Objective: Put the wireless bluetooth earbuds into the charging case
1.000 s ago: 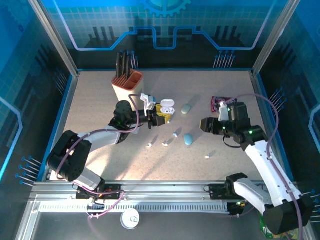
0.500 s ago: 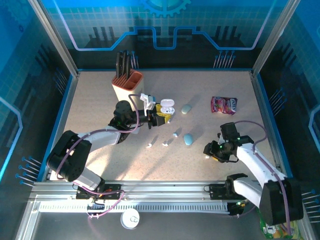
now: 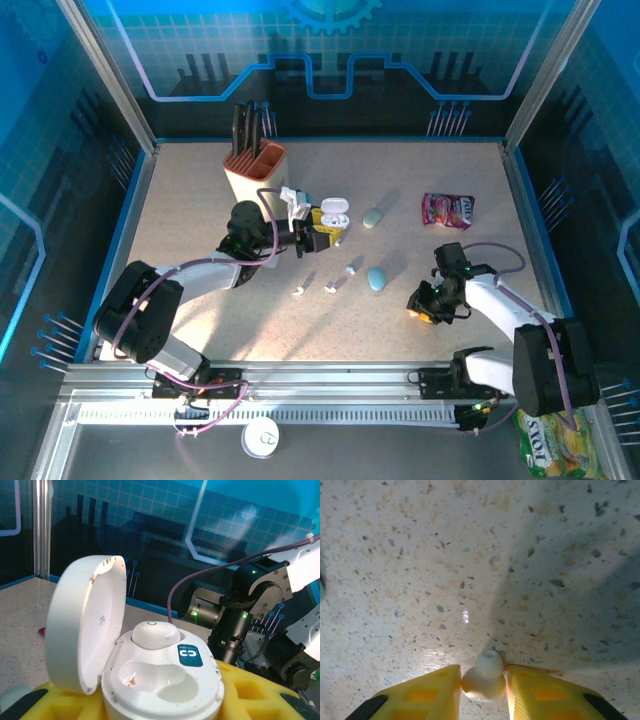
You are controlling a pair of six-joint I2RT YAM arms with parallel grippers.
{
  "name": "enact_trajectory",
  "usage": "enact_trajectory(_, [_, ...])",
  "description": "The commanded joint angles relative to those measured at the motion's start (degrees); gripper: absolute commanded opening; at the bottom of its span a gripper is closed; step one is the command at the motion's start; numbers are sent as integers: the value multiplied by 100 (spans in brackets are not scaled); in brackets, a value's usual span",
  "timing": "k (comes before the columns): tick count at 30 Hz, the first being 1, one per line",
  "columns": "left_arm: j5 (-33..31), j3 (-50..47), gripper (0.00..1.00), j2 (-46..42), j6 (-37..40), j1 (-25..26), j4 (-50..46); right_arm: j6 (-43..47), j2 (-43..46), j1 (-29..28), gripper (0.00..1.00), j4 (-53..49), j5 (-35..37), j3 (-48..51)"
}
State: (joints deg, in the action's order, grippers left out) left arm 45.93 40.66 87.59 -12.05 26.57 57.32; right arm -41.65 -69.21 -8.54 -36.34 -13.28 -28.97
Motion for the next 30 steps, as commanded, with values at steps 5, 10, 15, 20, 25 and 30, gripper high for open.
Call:
enact_trajectory(5, [62, -32, 33, -96, -65, -51, 265, -350, -84, 57, 26, 109, 155, -34])
enact_trajectory(10, [68, -43, 33, -112, -61, -47, 253, -472, 14, 87, 25, 116, 107, -230])
enact_trajectory(15, [56, -32, 33, -78, -84, -53, 290, -694, -60, 286, 25, 472, -54, -387])
enact_trajectory(20, [112, 59, 33, -13, -113, -51, 281, -840, -450, 556, 26, 996, -134, -586])
enact_trajectory(25, [135, 116, 33, 57, -161, -50, 307, -874, -1168, 781, 26, 1508, -106, -1000])
enact_trajectory(30, [128, 65, 32, 5, -194, -60, 315, -925, -1664, 864, 26, 1694, -77, -1243])
